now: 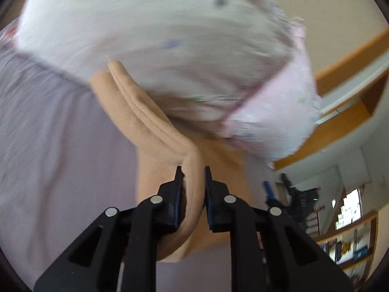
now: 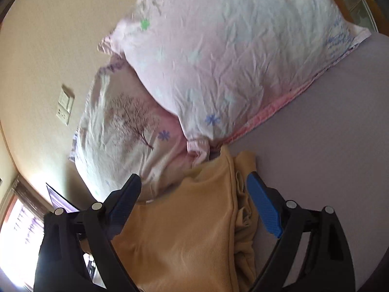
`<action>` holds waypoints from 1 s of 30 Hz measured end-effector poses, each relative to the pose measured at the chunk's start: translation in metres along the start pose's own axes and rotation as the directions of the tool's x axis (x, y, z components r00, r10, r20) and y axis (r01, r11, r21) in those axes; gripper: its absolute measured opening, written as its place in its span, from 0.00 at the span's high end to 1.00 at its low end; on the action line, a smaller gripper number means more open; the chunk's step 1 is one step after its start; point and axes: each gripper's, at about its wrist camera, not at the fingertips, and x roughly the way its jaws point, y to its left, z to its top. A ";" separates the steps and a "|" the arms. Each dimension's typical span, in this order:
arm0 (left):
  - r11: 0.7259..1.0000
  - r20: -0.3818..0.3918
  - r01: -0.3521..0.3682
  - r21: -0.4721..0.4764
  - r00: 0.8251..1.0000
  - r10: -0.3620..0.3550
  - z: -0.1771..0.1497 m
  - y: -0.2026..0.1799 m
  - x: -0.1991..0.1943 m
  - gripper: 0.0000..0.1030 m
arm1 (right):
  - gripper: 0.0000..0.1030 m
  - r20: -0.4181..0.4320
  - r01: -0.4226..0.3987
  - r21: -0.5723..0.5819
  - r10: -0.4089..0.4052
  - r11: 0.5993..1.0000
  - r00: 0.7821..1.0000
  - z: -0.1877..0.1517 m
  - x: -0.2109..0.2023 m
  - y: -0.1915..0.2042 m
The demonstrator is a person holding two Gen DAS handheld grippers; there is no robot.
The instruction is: Fold small clothes
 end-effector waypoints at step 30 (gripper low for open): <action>0.902 -0.190 0.232 0.365 0.967 -0.171 -0.097 -0.087 0.080 0.34 | 0.28 -0.180 0.097 -0.180 -0.130 0.979 0.975 -0.039 -0.070 0.030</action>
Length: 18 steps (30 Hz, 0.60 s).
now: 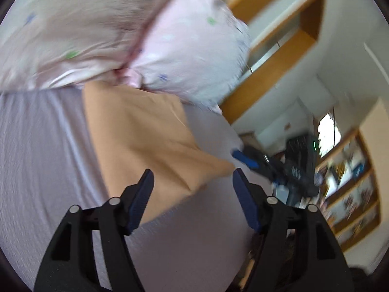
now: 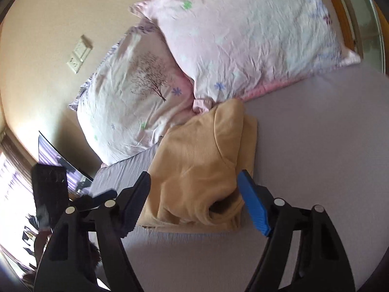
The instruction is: Fold small clothes
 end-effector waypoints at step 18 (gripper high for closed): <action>0.994 -0.035 -0.110 -0.010 0.993 0.109 -0.023 0.034 0.005 0.28 | 0.04 -0.116 0.029 0.148 -0.012 0.989 0.993 0.035 0.060 -0.043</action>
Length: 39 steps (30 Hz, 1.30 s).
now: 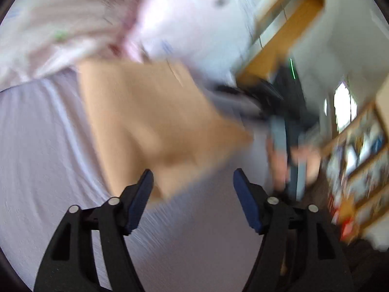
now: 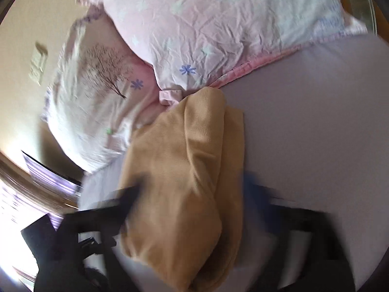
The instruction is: Fold small clothes
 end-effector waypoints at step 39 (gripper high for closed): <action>0.972 0.036 -0.233 -0.007 0.972 0.233 -0.071 0.023 -0.075 0.16 | 0.07 -0.189 -0.195 -0.112 0.171 0.974 0.967 -0.119 -0.004 0.083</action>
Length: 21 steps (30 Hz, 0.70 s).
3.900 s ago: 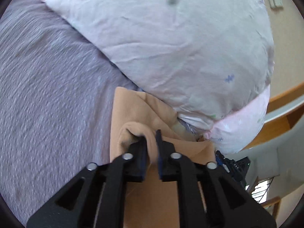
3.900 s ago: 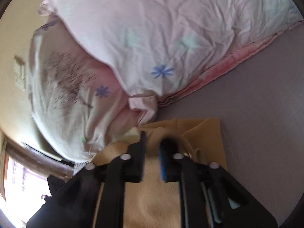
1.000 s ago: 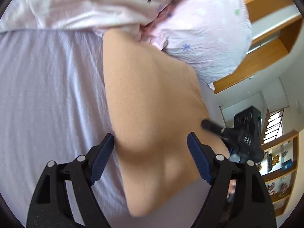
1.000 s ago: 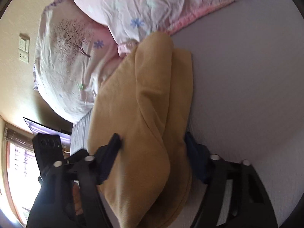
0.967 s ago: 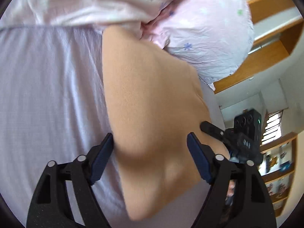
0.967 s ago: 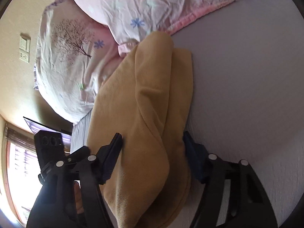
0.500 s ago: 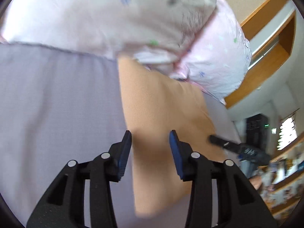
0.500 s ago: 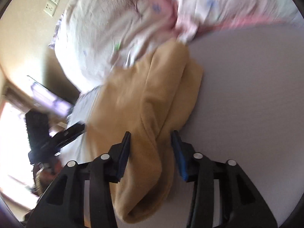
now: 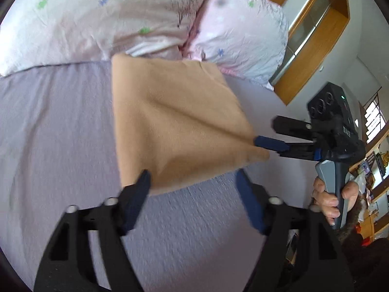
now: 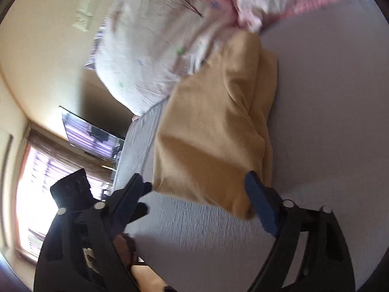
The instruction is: Fold small clothes
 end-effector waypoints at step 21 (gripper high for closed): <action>0.864 -0.128 -0.504 -0.012 0.857 0.499 -0.048 -0.005 0.020 0.02 | 0.01 0.107 0.623 -0.321 -0.626 0.714 0.773 -0.104 0.038 0.030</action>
